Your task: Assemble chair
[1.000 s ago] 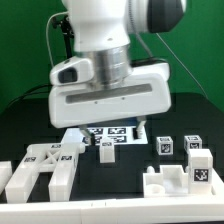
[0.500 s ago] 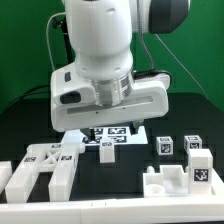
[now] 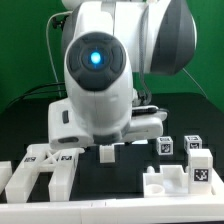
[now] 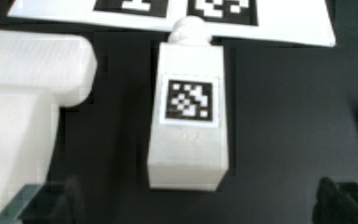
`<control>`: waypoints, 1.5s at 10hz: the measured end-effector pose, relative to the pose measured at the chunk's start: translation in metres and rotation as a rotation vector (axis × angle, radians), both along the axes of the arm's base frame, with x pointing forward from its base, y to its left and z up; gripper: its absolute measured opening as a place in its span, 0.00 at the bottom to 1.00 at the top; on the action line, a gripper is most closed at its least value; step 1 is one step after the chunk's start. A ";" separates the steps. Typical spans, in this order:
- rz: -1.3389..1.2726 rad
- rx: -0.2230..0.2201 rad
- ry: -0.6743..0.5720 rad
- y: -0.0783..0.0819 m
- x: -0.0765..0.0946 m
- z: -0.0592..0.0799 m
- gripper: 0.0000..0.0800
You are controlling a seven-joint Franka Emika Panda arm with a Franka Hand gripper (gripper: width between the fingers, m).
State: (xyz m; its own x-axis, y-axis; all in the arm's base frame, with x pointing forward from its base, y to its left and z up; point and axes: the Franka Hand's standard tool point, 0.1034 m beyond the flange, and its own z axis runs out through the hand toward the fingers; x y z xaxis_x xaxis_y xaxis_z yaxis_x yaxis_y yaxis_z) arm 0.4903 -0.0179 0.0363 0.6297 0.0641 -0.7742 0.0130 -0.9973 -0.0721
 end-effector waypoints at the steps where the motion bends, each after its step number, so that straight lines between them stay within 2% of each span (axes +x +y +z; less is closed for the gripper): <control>1: 0.000 0.001 0.035 0.000 -0.001 -0.001 0.81; 3: 0.000 0.000 0.026 -0.001 0.000 -0.004 0.81; 6: -0.015 -0.008 0.081 -0.006 -0.023 -0.017 0.81; 8: -0.026 -0.021 0.085 -0.007 -0.025 -0.017 0.81; 10: -0.026 -0.021 0.086 -0.007 -0.025 -0.017 0.51; 11: -0.026 -0.021 0.087 -0.007 -0.025 -0.018 0.51; 12: -0.027 -0.021 0.087 -0.007 -0.025 -0.017 0.35; 15: -0.027 -0.021 0.087 -0.007 -0.025 -0.017 0.35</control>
Offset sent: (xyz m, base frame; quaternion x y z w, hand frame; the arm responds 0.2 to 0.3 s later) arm -0.0277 -0.0181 -0.0157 -0.0100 -0.0649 0.0156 0.9977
